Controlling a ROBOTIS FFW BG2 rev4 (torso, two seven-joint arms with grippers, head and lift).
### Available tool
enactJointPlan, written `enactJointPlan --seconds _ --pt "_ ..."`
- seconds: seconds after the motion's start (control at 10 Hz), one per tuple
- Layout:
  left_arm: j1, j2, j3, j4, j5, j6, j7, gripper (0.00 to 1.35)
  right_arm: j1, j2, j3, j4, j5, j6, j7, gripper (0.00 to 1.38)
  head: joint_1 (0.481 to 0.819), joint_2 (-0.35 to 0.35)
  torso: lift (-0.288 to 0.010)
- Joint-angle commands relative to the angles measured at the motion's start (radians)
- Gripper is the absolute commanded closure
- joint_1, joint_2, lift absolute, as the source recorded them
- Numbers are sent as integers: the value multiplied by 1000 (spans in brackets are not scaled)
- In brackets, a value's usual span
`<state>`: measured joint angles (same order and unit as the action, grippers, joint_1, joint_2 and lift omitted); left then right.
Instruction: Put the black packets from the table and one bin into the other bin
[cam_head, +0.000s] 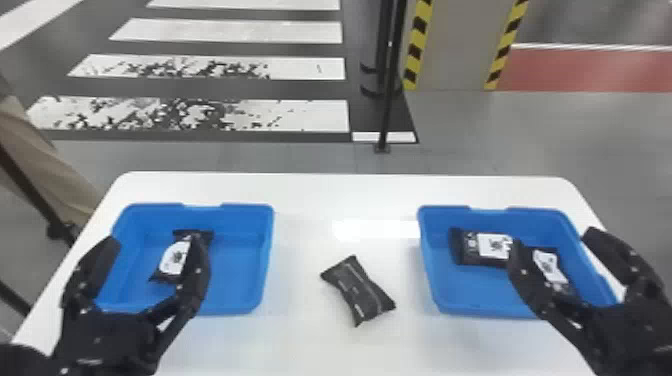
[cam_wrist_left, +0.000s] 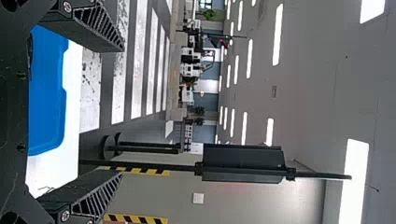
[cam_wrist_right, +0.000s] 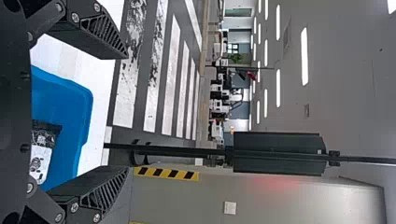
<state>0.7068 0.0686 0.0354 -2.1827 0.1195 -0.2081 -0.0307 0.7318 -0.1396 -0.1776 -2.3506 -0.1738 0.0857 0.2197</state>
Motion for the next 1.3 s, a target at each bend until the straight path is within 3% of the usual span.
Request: enactJointPlan --seconds 0.0,0.6,0.9,1.1,1.2 --pt "2 -1 1 0 0 -1 0 99 2 0 0 3 -8 -10 0 185 695 -17 -110" --pt "2 -1 1 0 0 -1 0 99 -13 -6 22 8 -10 5 -8 185 695 -19 -110" --pt "2 -1 1 2 2 9 0 99 -170 -48 122 79 2 98 69 183 695 35 -110" --pt "5 -3 3 0 4 14 0 99 -278 -57 160 126 46 209 105 183 695 82 -110" --pt "7 -6 9 2 14 44 0 99 -364 -57 184 229 70 216 141 185 695 90 -110"
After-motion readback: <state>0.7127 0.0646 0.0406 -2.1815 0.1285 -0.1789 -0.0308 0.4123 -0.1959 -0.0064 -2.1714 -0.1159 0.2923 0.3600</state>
